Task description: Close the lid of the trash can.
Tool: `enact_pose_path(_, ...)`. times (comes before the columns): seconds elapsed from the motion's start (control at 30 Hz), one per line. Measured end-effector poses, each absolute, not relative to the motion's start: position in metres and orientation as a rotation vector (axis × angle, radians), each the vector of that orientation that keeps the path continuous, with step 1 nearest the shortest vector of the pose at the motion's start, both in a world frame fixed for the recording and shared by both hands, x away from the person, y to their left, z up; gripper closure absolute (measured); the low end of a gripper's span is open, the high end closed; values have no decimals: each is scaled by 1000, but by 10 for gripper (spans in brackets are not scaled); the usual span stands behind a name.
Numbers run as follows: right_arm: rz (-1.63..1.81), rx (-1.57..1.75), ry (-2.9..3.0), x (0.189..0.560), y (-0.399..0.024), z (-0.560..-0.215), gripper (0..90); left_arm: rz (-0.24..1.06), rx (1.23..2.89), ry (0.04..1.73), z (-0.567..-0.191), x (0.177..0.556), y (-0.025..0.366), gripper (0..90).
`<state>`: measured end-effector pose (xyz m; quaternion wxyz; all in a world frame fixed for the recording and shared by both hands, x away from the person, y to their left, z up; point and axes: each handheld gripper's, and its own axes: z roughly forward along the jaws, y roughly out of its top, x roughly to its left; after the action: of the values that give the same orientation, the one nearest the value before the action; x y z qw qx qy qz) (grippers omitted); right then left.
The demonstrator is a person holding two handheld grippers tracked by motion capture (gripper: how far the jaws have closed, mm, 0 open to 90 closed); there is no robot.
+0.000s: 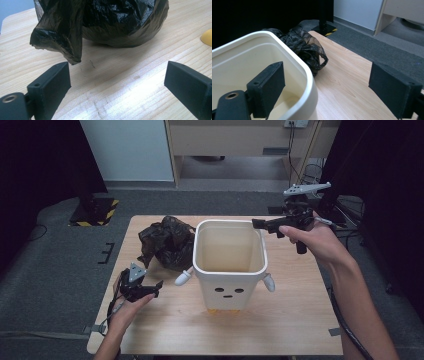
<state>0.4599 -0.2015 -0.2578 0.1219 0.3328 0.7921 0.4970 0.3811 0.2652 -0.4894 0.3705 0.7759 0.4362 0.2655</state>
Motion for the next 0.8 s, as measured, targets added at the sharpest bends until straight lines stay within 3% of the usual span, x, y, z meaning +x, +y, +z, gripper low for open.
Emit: enact_pose_path(0.8, 1433, 1181, 2087, 459, -241, -280, 45, 682, 2000, 1119, -490, 381, 264, 60)
